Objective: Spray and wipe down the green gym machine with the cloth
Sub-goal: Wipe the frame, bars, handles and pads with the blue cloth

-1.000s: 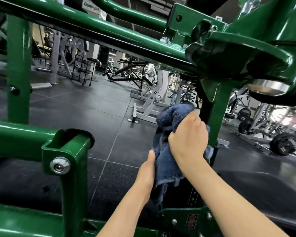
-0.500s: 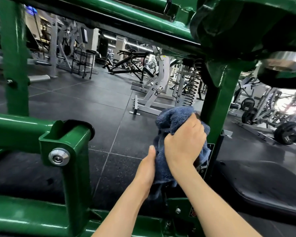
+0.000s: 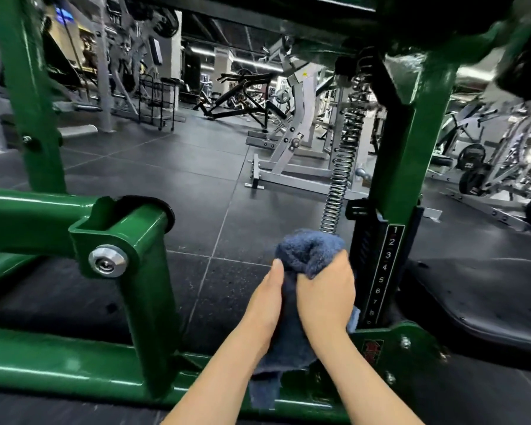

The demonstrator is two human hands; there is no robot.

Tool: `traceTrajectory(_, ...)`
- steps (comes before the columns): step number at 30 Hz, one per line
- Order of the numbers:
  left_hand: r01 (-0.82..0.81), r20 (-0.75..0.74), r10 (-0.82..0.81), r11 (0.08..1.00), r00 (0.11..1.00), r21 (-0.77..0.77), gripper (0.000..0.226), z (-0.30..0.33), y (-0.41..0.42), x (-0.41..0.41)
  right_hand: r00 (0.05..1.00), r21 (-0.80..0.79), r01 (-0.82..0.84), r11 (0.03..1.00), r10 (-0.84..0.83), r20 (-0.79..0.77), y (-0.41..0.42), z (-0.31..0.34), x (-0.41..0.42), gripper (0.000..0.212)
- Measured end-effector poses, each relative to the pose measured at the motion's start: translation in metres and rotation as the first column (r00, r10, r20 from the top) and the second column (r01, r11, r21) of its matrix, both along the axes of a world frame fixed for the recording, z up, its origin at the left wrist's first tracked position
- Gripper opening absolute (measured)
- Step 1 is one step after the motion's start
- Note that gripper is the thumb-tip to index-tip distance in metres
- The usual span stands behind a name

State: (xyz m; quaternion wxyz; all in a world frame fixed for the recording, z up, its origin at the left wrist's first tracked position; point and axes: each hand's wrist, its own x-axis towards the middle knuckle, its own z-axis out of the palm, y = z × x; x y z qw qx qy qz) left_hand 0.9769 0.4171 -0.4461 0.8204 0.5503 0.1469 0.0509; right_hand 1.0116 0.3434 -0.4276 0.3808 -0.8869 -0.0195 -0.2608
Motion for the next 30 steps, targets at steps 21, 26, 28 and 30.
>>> traceTrajectory(21,0.159,-0.254,-0.03,0.848,0.967,0.505,0.051,-0.024,-0.013,0.004,0.969,-0.343,-0.101,0.934,0.014,-0.248,-0.027,-0.013,-0.001,0.039)
traceTrajectory(26,0.02,-0.119,0.067,0.79,0.991,0.612,0.035,-0.007,-0.02,0.002,0.988,-0.336,-0.08,0.938,0.03,-0.15,-0.035,-0.01,-0.015,0.03)
traceTrajectory(28,-0.1,0.013,0.11,0.838,0.994,0.537,0.031,0.006,-0.021,0.001,0.996,-0.135,-0.087,0.987,0.085,-0.02,-0.031,-0.003,-0.011,0.026)
traceTrajectory(30,-0.201,0.156,0.152,0.905,0.976,0.375,0.03,0.025,-0.021,0.004,0.983,0.024,-0.146,0.989,0.143,0.113,-0.021,0.011,-0.004,0.027)
